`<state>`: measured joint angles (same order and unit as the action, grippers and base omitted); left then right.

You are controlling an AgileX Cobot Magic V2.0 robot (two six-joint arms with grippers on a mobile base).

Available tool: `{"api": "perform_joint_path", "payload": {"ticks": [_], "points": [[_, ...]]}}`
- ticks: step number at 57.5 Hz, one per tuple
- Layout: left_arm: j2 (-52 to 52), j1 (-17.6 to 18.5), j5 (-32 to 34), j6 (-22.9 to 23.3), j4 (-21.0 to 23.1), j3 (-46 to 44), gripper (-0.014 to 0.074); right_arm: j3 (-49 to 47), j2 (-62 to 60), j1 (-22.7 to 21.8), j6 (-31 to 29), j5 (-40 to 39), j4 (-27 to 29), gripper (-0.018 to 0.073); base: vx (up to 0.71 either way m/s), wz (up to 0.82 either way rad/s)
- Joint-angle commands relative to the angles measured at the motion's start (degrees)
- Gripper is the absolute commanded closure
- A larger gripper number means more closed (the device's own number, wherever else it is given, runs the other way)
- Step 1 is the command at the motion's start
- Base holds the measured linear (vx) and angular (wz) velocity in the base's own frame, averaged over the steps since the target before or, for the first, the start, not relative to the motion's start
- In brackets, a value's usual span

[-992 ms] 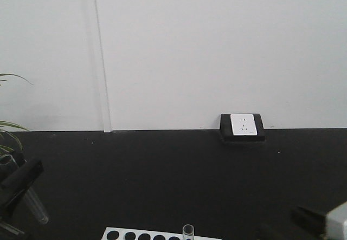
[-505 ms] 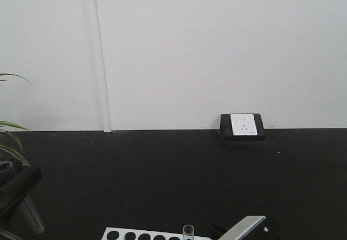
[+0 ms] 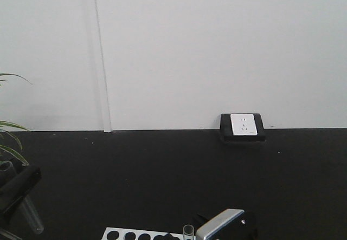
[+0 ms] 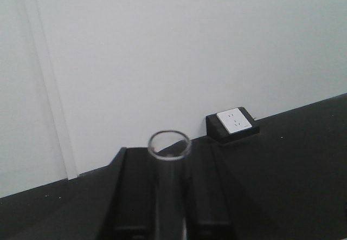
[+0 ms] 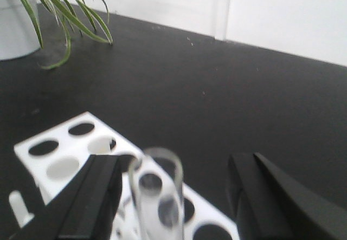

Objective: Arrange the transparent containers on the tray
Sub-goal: 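Reach the right gripper to the rack and grasp another clear tube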

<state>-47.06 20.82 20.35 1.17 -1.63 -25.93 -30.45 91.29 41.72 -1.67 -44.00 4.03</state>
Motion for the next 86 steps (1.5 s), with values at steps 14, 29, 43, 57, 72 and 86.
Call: {"api": "perform_joint_path", "payload": {"ticks": [14, 29, 43, 57, 72, 86], "points": [[0.5, 0.2, 4.7, 0.1, 0.7, -1.7, 0.0493, -4.2, 0.0, 0.1, 1.3, 1.2, -1.2, 0.0068, 0.00, 0.00], [0.5, 0.2, 4.8, 0.1, 0.7, -1.7, 0.0493, -4.2, -0.6, 0.1, 2.1, 2.6, -1.2, 0.0068, 0.00, 0.00], [0.5, 0.2, 4.8, 0.1, 0.7, -1.7, 0.0493, -4.2, -1.0, 0.1, 2.2, 5.0, -1.2, 0.0103, 0.00, 0.00], [0.5, 0.2, 4.8, 0.1, 0.7, -1.7, 0.0493, -4.2, -1.0, 0.1, 2.2, 5.2, -1.3, 0.0265, 0.00, 0.00], [0.5, 0.2, 4.8, 0.1, 0.7, -1.7, 0.0493, -4.2, -1.9, 0.1, 2.1, 4.7, -1.3, 0.0402, 0.00, 0.00], [0.5, 0.2, 4.8, 0.1, 0.7, -1.7, 0.0493, -5.6, -6.9, 0.1, 2.1, 12.3, -1.2, 0.0453, 0.00, 0.00]]}}
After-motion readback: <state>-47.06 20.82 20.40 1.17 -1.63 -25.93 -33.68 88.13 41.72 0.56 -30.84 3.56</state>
